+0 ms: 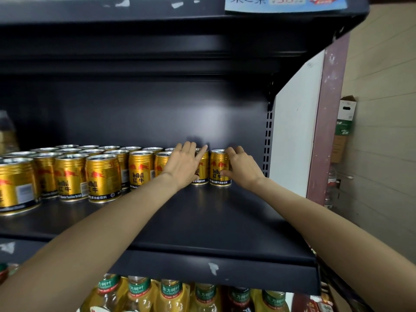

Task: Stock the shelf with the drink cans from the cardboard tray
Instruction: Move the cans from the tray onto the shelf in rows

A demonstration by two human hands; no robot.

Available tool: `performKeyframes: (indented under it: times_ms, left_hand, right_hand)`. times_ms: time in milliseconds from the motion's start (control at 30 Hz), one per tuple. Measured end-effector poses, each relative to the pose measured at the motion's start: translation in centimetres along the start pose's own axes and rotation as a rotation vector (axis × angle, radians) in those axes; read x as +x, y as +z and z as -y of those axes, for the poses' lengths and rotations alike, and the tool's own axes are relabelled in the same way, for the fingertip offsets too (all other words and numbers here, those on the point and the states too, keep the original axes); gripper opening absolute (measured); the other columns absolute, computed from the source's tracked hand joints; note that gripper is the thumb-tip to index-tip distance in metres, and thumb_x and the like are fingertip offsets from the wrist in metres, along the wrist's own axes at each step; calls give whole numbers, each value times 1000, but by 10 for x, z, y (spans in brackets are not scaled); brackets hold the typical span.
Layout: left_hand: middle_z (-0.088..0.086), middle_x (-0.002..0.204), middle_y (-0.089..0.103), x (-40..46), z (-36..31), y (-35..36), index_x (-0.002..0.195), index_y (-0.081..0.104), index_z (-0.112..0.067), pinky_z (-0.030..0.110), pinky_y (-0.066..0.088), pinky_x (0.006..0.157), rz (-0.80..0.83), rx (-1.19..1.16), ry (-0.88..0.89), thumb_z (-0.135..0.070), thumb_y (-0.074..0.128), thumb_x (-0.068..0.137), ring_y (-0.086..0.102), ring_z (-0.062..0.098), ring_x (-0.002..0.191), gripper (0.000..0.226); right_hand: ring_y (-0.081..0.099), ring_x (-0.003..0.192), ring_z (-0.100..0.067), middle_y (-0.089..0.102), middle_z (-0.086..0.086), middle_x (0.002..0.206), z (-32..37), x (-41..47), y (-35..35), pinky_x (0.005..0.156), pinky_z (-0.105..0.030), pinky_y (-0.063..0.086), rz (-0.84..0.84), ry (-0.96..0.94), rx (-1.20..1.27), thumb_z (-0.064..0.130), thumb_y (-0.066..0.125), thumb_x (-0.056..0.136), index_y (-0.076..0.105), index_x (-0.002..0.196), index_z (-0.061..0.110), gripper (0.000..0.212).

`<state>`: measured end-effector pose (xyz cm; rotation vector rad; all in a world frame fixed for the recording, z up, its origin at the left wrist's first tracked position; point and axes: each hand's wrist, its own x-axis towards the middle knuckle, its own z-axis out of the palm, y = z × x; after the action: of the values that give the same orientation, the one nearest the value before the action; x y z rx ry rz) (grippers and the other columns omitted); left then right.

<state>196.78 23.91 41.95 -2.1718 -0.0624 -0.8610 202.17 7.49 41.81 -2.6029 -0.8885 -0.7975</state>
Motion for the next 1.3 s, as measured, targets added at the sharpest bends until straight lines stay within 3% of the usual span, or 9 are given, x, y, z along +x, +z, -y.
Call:
performKeyframes:
  times_ms: [333, 500, 600, 700, 800, 933, 1033, 1167, 1300]
  left_hand:
    - [13, 137, 38, -1, -1, 3, 148, -4, -10, 40, 35, 103, 17, -89, -22, -54, 47, 90, 43, 28, 124, 89]
    - [13, 136, 41, -2, -2, -3, 148, 1, -5, 40, 32, 106, 7, -103, -29, -55, 46, 90, 41, 27, 125, 89]
    - [12, 141, 39, -4, 2, -17, 147, 12, -6, 39, 32, 105, 3, -188, -66, -53, 44, 91, 37, 26, 129, 80]
    - [7, 138, 44, -15, 10, -42, 141, 32, -11, 36, 33, 102, -75, -358, -107, -49, 42, 92, 39, 23, 129, 63]
    - [3, 124, 58, -40, 16, -71, 126, 53, -18, 34, 38, 94, -221, -573, -135, -45, 44, 92, 48, 21, 118, 45]
    - [-9, 92, 69, -97, 14, -106, 98, 66, -25, 27, 44, 71, -436, -857, -240, -45, 45, 84, 59, 16, 93, 32]
    - [-14, 89, 68, -151, 10, -116, 98, 67, -26, 24, 46, 66, -509, -1153, -317, -40, 46, 88, 60, 6, 87, 27]
    - [-5, 101, 66, -233, 2, -106, 106, 65, -16, 21, 49, 80, -572, -1545, -454, -29, 45, 95, 61, 5, 95, 26]
    - [-14, 98, 66, -330, -12, -78, 104, 63, -21, 15, 45, 81, -400, -1787, -584, -27, 44, 95, 62, 2, 95, 21]
  right_hand:
    - [55, 112, -35, 42, -15, 133, -3, 2, 5, 88, -40, 48, -2, 4, -9, 29, 62, 88, 35, 137, 10, 59]
    - [24, 141, -29, 20, -4, 157, -13, -3, -2, 105, -45, 38, 76, -35, -56, 44, 56, 89, 9, 151, 24, 81]
    - [16, 145, -25, 15, -1, 159, -13, -12, -18, 112, -43, 29, 64, -72, -49, 47, 54, 89, 9, 150, 24, 80]
    - [26, 141, -26, 34, -3, 152, -3, -29, -42, 113, -40, 27, -50, -104, 1, 46, 54, 89, 31, 145, 18, 66]
    - [45, 125, -30, 59, -6, 128, 18, -60, -66, 103, -43, 38, -239, -172, 60, 43, 55, 89, 55, 126, 15, 47]
    - [59, 98, -29, 69, -4, 98, 62, -120, -86, 84, -39, 45, -538, -246, 77, 33, 51, 87, 63, 108, 14, 31]
    - [62, 85, -27, 70, -4, 88, 99, -164, -79, 84, -34, 40, -741, -242, -28, 21, 52, 90, 66, 103, 11, 22]
    - [64, 77, -21, 70, -3, 87, 152, -228, -45, 70, -29, 46, -769, -170, 157, 16, 51, 92, 67, 99, 7, 20]
    - [66, 79, -15, 70, -2, 91, 202, -296, 8, 65, -30, 53, -540, -83, 450, 18, 53, 92, 66, 103, 7, 20]
